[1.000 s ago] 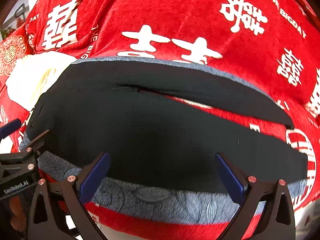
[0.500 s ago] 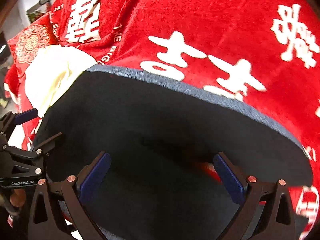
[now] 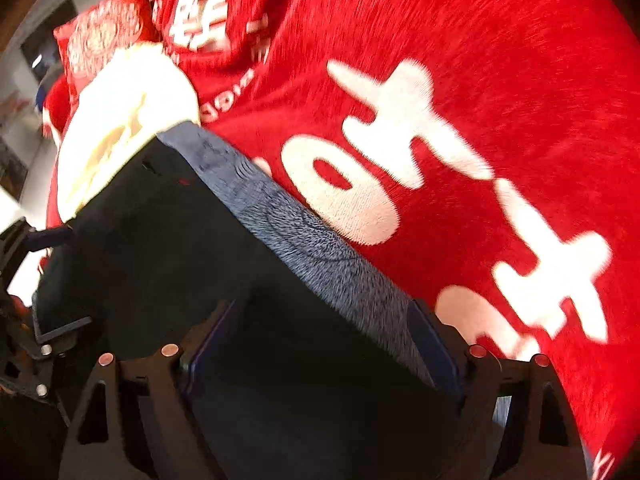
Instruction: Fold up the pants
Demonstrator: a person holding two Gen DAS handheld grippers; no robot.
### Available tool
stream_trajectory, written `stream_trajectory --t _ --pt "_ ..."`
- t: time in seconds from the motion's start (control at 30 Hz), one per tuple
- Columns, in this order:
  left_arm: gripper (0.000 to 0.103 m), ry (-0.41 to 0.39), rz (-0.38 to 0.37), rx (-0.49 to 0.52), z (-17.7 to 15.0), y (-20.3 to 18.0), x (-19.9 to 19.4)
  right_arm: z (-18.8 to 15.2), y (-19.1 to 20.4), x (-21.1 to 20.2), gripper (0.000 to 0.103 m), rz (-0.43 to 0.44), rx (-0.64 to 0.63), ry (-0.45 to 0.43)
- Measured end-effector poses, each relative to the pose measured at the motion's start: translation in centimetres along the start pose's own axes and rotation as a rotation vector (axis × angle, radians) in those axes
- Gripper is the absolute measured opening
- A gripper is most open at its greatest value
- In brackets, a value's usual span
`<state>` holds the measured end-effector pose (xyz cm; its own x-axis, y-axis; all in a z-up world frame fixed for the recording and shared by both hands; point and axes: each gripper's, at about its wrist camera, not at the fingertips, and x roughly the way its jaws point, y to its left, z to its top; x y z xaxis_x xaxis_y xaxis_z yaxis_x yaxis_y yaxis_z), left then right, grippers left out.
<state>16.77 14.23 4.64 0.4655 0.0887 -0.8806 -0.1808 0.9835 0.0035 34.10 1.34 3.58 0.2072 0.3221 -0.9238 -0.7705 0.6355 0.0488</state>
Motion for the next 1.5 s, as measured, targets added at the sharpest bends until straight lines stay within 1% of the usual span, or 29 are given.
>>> stream_trajectory --t 0.1,0.13,0.2,0.3,0.33,0.37,0.4,0.43,0.47,0.53,0.57,0.63,0.67,0.73,0.8,0.87,0.93,0.97,1.03,1.07,1.1,1.13,1.23,1.27,1.33,1.37,1.43,1.47,1.5 --pt "0.103 0.006 -0.006 -0.009 0.1 0.3 0.4 1.1 -1.1 2.3 0.087 0.038 -0.016 0.046" --pt "0.103 0.007 -0.01 -0.011 0.1 0.4 0.5 1.4 -1.4 2.7 0.087 0.06 -0.015 0.05" --pt "0.103 0.008 -0.014 -0.014 0.1 0.6 0.6 1.8 -1.7 3.6 0.087 0.133 -0.011 0.062" --pt "0.103 0.009 -0.018 -0.015 0.3 0.6 0.8 2.1 -0.9 4.0 0.085 0.151 -0.065 0.064" --pt "0.103 0.009 -0.018 -0.014 0.4 0.6 0.9 2.2 -0.8 4.0 0.075 0.157 -0.078 0.068" --pt "0.103 0.009 -0.017 -0.015 0.5 0.5 0.9 2.4 -0.5 3.8 0.048 0.17 -0.099 0.062" --pt "0.103 0.009 -0.017 -0.016 0.7 0.5 0.9 2.5 -0.2 3.5 0.033 0.184 -0.113 0.058" --pt "0.103 0.007 -0.017 -0.017 0.8 0.5 0.8 2.6 0.2 3.3 0.024 0.193 -0.122 0.063" --pt "0.103 0.005 -0.017 -0.018 1.0 0.6 0.7 2.6 0.8 3.1 0.016 0.177 -0.15 0.073" --pt "0.103 0.0 -0.019 -0.023 1.4 0.9 0.4 2.4 1.5 2.6 0.013 0.154 -0.186 0.075" --pt "0.103 -0.003 -0.021 -0.029 1.6 1.1 0.3 2.3 1.9 2.0 0.013 0.127 -0.196 0.061" --pt "0.103 0.002 -0.046 -0.061 2.3 1.9 0.0 1.9 2.8 0.3 0.013 0.078 -0.218 0.011" --pt "0.103 0.012 -0.071 -0.093 2.9 2.6 0.0 1.4 3.6 -0.8 0.013 0.043 -0.233 -0.024" --pt "0.103 0.026 -0.095 -0.144 4.0 3.5 -0.1 0.6 5.4 -2.2 0.013 -0.025 -0.27 -0.074" --pt "0.103 0.036 -0.139 -0.206 5.7 4.5 0.1 -0.8 7.5 -3.5 0.013 -0.108 -0.319 -0.125" --pt "0.103 0.076 -0.185 -0.257 7.3 4.9 0.8 -2.0 9.1 -3.8 0.013 -0.16 -0.358 -0.149" --pt "0.103 0.131 -0.254 -0.329 9.0 5.1 2.0 -2.7 10.2 -3.5 0.013 -0.202 -0.378 -0.163" --pt "0.103 0.163 -0.259 -0.362 9.7 5.0 2.6 -3.0 10.5 -3.3 0.013 -0.214 -0.377 -0.169" --pt "0.103 0.219 -0.237 -0.44 11.0 4.6 3.8 -3.2 10.9 -3.2 0.013 -0.241 -0.381 -0.185" --pt "0.103 0.243 -0.224 -0.462 11.4 4.3 4.2 -3.3 11.0 -3.2 0.013 -0.252 -0.389 -0.19" --pt "0.103 0.287 -0.198 -0.494 12.1 3.8 5.0 -3.3 11.3 -3.1 0.013 -0.263 -0.397 -0.193" --pt "0.103 0.315 -0.181 -0.521 12.6 3.4 5.5 -3.3 11.4 -3.0 0.013 -0.272 -0.405 -0.194" --pt "0.103 0.43 -0.119 -0.546 13.6 2.0 7.8 -3.4 11.1 -3.0 0.013 -0.27 -0.408 -0.197" --pt "0.101 0.467 -0.094 -0.55 13.5 1.8 8.7 -3.4 10.9 -3.1 0.013 -0.263 -0.402 -0.198" --pt "0.088 0.497 -0.052 -0.574 13.3 2.2 9.6 -3.3 10.5 -3.4 0.013 -0.238 -0.375 -0.201" --pt "0.078 0.509 -0.035 -0.583 13.1 2.5 9.8 -3.3 10.4 -3.5 0.013 -0.231 -0.371 -0.206" --pt "0.064 0.49 -0.037 -0.57 13.1 3.0 9.3 -3.5 10.5 -3.6 0.013 -0.231 -0.38 -0.206" --pt "0.05 0.485 -0.035 -0.56 13.1 3.2 9.0 -3.5 10.5 -3.5 0.013 -0.231 -0.382 -0.208" --pt "0.046 0.475 -0.048 -0.563 12.8 3.7 8.6 -3.5 10.4 -3.5 0.013 -0.226 -0.378 -0.208"
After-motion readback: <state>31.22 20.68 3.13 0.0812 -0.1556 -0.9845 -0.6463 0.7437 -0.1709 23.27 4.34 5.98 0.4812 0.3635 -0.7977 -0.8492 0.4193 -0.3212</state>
